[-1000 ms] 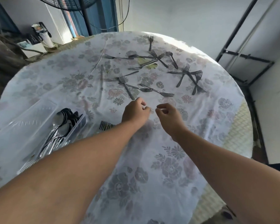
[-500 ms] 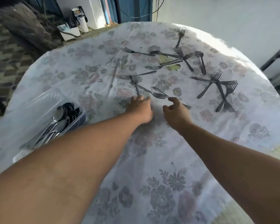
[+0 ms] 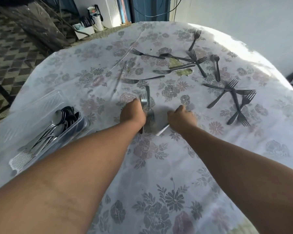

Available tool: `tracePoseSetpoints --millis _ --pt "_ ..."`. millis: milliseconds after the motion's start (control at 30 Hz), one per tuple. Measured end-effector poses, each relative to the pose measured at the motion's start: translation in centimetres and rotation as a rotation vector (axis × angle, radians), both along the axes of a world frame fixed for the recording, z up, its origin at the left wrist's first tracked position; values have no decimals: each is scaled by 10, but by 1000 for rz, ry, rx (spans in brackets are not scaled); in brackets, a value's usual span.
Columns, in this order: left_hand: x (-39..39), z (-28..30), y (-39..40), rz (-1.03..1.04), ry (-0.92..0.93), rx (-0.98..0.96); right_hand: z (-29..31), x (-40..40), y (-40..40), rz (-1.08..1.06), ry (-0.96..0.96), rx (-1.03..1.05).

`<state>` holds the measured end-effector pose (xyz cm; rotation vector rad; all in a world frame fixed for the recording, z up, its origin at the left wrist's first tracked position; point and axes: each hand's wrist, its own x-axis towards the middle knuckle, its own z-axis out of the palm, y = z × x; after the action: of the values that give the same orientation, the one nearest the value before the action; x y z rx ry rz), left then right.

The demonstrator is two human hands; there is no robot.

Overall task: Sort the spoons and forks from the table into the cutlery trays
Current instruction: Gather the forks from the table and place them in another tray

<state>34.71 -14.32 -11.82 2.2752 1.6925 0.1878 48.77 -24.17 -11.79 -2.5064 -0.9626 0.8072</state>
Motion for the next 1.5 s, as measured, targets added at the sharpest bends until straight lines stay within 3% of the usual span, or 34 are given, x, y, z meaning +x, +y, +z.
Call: tracePoseSetpoints --millis 200,300,600,733,833,933,1067,1333,1500 --pt "3 2 -2 62 -26 -144 -17 5 -16 -43 -74 191" --pt "3 11 -1 86 -11 -175 -23 4 -22 -121 -18 271" --pt "9 10 0 80 2 -436 -20 17 -15 -131 32 200" --pt "11 9 9 80 -72 -326 -17 16 -13 -117 16 173" --pt "12 16 20 -132 -126 -258 -14 16 -12 -101 5 151" --pt "12 22 27 -388 -3 -194 -14 15 -12 -115 15 164" --pt "14 12 37 -650 316 -14 -13 13 -11 -136 32 182" --pt "9 9 45 -741 303 150 -14 17 -14 -170 80 191" --pt "7 6 46 -772 341 147 -12 26 -24 -210 47 177"
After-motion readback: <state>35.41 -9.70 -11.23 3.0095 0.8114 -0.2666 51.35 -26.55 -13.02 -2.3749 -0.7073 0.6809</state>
